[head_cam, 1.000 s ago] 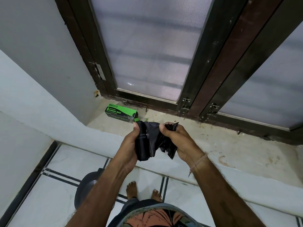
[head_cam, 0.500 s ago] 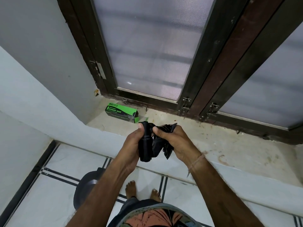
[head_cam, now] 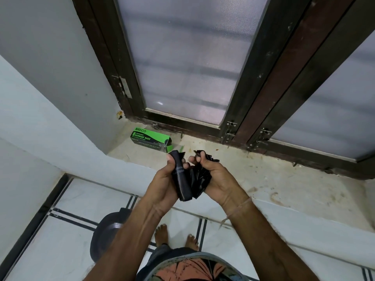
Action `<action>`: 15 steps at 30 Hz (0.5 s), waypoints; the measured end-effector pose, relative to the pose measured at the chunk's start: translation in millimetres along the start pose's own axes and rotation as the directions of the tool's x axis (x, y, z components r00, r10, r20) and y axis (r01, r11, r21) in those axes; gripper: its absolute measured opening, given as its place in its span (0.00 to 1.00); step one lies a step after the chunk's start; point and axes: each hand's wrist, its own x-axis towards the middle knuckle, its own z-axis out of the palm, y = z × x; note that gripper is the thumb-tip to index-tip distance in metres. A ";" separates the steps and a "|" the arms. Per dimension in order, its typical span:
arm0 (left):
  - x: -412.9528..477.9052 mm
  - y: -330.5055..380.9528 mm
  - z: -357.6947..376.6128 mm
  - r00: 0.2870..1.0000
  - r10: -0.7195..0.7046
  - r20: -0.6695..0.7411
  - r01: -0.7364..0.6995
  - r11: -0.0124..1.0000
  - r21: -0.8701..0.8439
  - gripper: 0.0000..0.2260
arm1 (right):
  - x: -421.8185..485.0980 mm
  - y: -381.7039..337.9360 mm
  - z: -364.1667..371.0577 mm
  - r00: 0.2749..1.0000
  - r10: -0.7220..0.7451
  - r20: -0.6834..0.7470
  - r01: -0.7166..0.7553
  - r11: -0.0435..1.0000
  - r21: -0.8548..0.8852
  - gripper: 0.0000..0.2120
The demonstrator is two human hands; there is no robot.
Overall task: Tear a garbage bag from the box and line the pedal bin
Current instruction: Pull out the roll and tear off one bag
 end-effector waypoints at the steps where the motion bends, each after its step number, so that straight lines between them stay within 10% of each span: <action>1: 1.7 0.6 -1.6 1.000 0.011 -0.003 -0.011 0.999 -0.048 0.18 | 0.9 0.9 -0.9 1.000 -0.008 -0.028 0.008 1.000 0.001 0.15; 15: 19.3 17.5 -31.7 0.969 0.243 -0.049 -0.241 0.969 0.047 0.19 | 4.5 -9.9 -1.0 0.962 -0.208 -0.179 0.183 0.972 -0.149 0.16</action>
